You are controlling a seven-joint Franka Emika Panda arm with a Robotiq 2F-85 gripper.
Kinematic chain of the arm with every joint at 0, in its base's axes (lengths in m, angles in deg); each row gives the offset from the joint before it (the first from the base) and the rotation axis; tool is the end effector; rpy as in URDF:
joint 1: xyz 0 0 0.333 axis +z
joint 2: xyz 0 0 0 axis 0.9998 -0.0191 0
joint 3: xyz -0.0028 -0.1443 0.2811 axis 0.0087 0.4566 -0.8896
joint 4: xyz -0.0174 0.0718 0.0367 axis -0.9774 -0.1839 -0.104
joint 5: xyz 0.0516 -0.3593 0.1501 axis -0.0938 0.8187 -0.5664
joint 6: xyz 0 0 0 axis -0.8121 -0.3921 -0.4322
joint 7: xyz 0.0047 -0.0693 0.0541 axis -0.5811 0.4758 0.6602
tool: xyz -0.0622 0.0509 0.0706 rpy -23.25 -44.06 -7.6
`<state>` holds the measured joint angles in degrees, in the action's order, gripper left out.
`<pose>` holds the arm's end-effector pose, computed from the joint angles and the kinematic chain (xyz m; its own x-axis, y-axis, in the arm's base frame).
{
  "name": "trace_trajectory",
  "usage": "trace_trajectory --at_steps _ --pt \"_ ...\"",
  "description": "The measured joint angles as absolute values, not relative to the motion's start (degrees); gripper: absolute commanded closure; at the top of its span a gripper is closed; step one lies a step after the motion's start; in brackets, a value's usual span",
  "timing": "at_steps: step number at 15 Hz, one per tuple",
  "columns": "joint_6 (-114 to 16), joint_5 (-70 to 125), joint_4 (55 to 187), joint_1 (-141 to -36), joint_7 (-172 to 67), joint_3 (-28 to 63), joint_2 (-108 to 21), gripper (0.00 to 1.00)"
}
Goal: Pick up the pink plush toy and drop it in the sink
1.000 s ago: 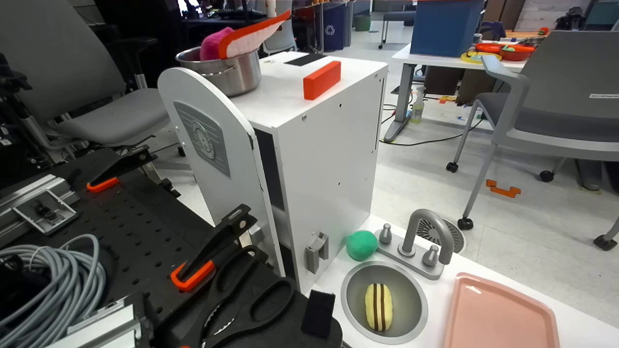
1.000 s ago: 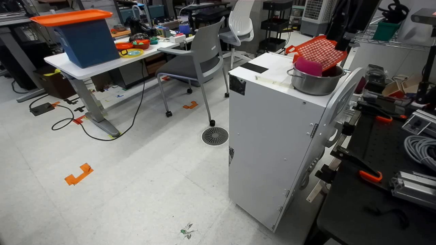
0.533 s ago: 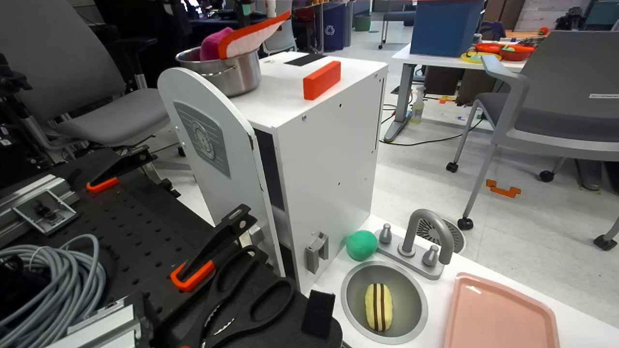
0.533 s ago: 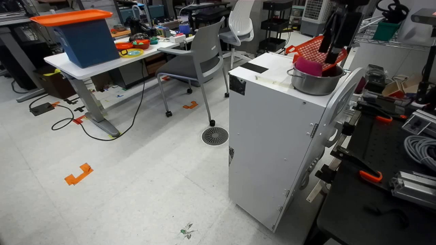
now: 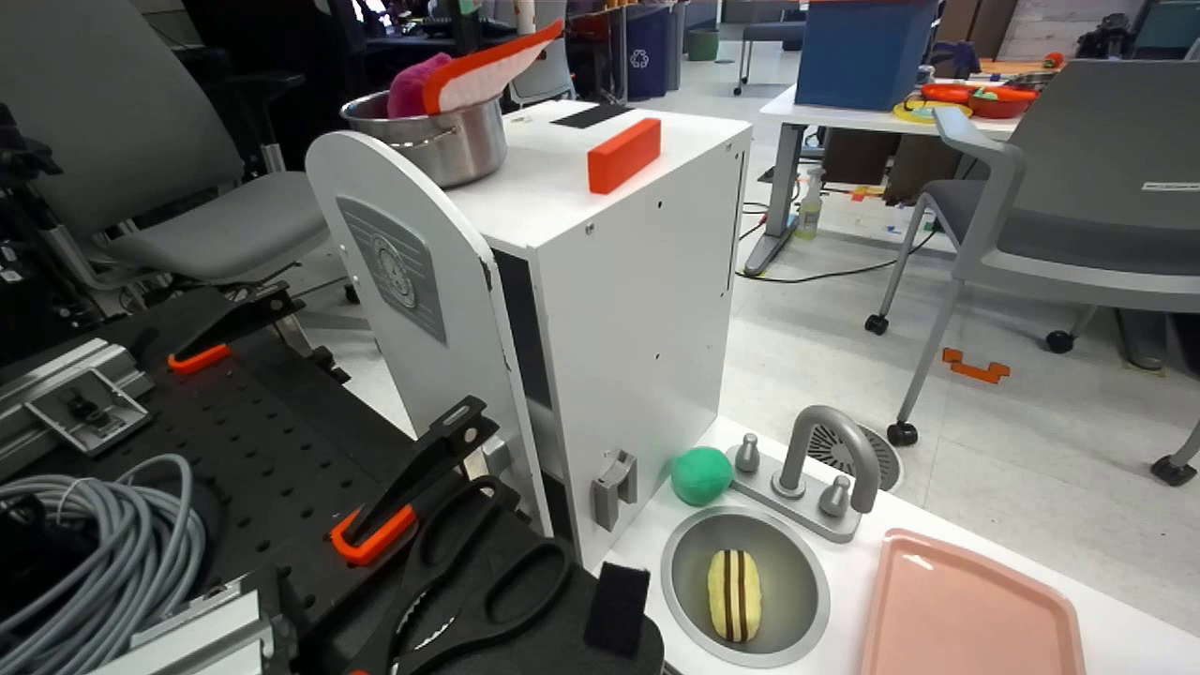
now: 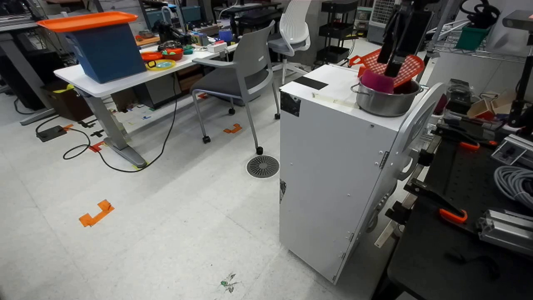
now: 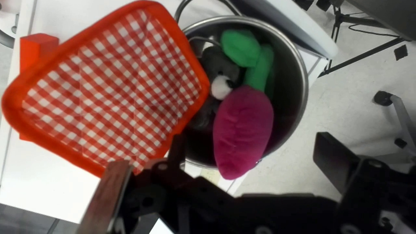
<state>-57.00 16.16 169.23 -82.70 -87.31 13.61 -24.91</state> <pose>0.4813 0.0477 0.3211 0.8669 0.4851 0.1145 0.4923 -0.8693 -0.0442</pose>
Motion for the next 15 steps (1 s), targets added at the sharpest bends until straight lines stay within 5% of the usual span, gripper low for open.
trace_trajectory --at_steps 15 --pt "-57.0 14.78 169.2 -82.98 -88.31 12.93 -26.86 0.0"
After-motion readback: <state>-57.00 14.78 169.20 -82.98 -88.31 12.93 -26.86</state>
